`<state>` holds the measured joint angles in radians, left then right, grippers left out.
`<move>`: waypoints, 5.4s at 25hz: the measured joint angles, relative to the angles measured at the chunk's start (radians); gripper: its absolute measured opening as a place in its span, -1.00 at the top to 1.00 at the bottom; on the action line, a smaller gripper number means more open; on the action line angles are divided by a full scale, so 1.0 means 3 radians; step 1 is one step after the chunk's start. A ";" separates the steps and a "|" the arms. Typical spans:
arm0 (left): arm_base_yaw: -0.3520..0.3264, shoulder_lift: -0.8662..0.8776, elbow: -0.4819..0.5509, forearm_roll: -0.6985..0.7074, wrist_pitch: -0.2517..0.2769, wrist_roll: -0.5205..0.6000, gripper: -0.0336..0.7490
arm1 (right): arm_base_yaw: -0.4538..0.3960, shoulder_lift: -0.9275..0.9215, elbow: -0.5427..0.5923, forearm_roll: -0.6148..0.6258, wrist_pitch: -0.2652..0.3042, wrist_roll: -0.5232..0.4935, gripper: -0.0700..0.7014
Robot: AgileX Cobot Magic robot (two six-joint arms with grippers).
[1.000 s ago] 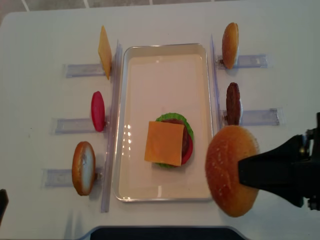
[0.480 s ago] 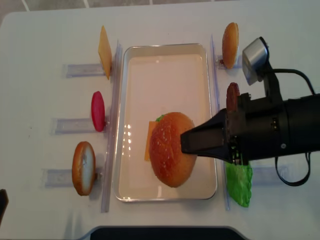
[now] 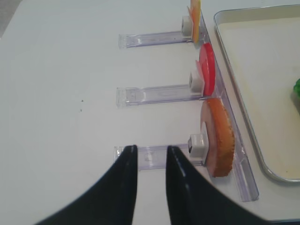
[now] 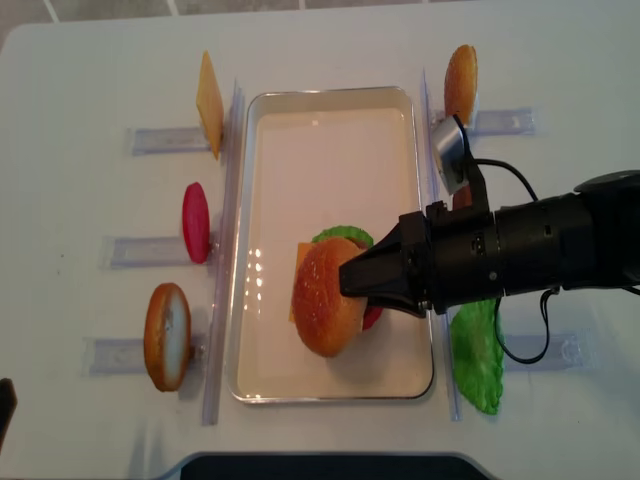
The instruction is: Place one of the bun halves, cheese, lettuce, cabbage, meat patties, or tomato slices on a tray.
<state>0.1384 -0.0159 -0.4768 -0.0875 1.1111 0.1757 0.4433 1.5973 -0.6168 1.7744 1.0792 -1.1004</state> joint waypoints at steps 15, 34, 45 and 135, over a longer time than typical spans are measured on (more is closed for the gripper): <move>0.0000 0.0000 0.0000 0.0000 0.0000 0.0000 0.51 | 0.0000 0.0161 -0.0136 0.0019 -0.0352 -0.0098 0.23; 0.0000 0.0000 0.0000 0.0000 0.0000 0.0000 0.51 | 0.0000 0.0258 -0.0136 0.0045 -0.0515 -0.0160 0.23; 0.0000 0.0000 0.0000 0.0000 0.0000 0.0000 0.51 | 0.0000 0.0258 -0.0136 0.0053 -0.0548 -0.0163 0.23; 0.0000 0.0000 0.0000 0.0000 0.0000 0.0000 0.51 | -0.1552 -0.3382 -0.0136 -0.5828 -0.0102 0.3573 0.04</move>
<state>0.1384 -0.0159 -0.4768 -0.0875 1.1111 0.1757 -0.0222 0.5828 -0.6575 0.0260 1.0485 -0.0285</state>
